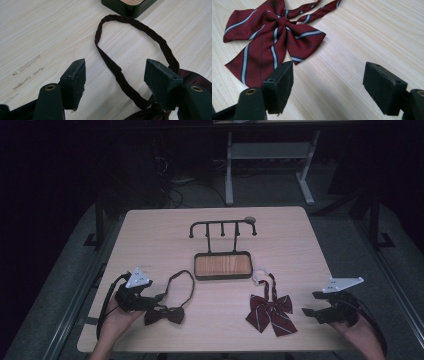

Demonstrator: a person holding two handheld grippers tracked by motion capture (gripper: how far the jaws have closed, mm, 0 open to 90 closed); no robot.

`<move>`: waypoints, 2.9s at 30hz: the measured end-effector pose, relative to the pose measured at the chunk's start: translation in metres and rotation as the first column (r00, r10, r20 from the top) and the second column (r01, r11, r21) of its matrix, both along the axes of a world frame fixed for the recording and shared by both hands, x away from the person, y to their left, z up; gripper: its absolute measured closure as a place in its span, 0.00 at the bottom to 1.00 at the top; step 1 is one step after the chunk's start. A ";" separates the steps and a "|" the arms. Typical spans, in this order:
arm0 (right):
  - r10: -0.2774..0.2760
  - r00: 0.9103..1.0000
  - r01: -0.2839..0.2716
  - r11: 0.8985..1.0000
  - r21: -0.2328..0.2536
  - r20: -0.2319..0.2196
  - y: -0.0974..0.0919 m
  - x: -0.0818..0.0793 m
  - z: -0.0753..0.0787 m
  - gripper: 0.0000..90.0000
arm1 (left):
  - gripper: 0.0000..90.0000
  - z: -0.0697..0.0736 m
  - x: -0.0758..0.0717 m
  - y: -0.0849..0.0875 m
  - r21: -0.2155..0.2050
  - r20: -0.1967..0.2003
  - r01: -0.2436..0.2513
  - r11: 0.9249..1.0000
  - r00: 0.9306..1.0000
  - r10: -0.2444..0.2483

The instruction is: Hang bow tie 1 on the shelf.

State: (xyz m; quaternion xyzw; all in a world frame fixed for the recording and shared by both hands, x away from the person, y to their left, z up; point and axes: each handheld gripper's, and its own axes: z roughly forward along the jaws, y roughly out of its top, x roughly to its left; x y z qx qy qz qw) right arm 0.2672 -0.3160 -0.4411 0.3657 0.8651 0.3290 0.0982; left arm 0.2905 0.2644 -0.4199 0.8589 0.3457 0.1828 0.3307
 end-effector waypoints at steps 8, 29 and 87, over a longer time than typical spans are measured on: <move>0.025 1.000 -0.026 1.000 -0.010 -0.017 0.008 0.002 0.003 0.27 | 0.38 -0.001 0.004 -0.004 -0.012 -0.011 0.020 1.000 1.000 -0.020; 0.147 0.987 -0.153 0.984 -0.091 -0.066 0.051 0.027 0.036 0.47 | 0.37 0.002 0.003 -0.001 -0.010 0.011 0.024 1.000 1.000 -0.024; 0.163 0.957 -0.226 0.939 -0.258 -0.241 0.115 0.143 0.016 0.63 | 0.37 0.007 0.002 0.002 -0.030 0.012 0.023 0.999 1.000 -0.023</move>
